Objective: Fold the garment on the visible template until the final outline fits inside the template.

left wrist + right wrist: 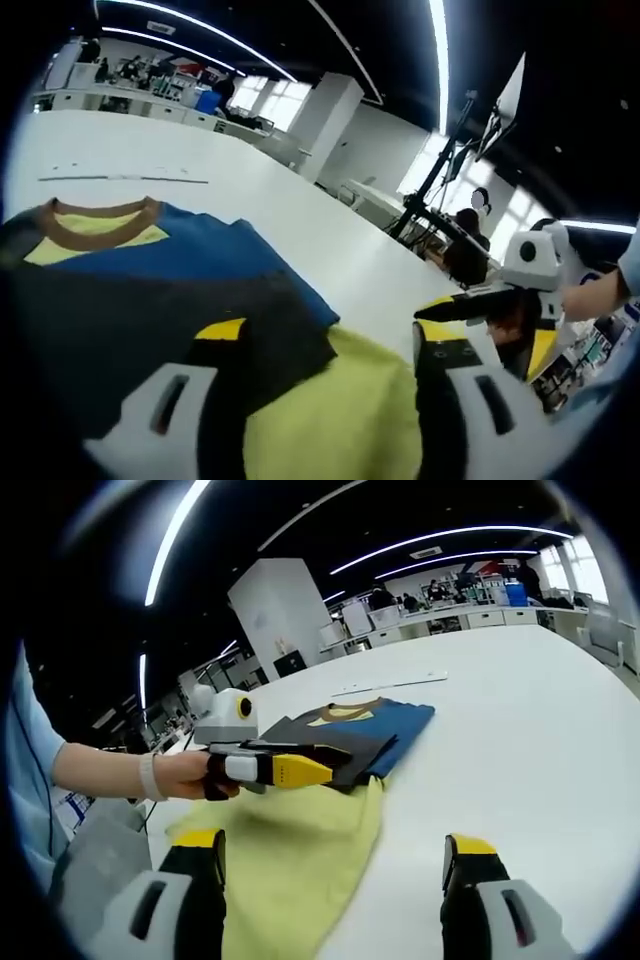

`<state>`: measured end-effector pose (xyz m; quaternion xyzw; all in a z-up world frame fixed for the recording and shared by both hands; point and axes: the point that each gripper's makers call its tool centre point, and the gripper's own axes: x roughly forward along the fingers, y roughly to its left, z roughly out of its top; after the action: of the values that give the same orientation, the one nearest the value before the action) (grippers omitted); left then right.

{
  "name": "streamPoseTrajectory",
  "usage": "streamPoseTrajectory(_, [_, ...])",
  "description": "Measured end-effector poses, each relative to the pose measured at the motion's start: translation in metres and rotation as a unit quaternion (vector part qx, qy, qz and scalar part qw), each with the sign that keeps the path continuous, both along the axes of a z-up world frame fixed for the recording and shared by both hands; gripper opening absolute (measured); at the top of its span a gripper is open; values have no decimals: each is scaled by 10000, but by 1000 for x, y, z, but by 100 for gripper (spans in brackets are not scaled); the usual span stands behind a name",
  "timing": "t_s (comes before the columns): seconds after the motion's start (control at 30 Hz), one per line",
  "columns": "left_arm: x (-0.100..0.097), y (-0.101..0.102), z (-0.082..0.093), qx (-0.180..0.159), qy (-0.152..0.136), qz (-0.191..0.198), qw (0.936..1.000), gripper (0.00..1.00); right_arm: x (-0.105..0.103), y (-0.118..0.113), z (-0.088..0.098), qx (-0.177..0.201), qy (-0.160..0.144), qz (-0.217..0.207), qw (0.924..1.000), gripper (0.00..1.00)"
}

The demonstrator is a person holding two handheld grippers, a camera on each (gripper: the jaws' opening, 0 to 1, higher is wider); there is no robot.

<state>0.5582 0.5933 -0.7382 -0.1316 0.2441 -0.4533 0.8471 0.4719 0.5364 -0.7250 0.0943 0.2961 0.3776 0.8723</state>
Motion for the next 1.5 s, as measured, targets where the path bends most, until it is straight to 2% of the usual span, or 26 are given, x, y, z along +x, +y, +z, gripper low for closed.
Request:
streamPoseTrajectory(0.17, [2, 6, -1, 192, -118, 32, 9997, 88, 0, 2, 1, 8, -4, 6, 10000, 90])
streamPoseTrajectory(0.37, [2, 12, 1, 291, -171, 44, 9994, 98, 0, 4, 2, -3, -22, 41, 10000, 90])
streamPoseTrajectory(0.4, [2, 15, 1, 366, -241, 49, 9990, 98, 0, 4, 2, -10, -22, 47, 10000, 90])
streamPoseTrajectory(0.7, [-3, 38, 8, 468, -278, 114, 9985, 97, 4, 8, 8, -6, -114, 84, 9999, 91])
streamPoseTrajectory(1.07, [-9, 97, 16, 708, -357, 476, 9957, 96, 6, 15, 12, -49, -185, 206, 9996, 91])
streamPoseTrajectory(1.5, [-32, 159, 21, 1082, -388, 719, 9908, 95, 7, 23, 14, -166, -280, 373, 9988, 96])
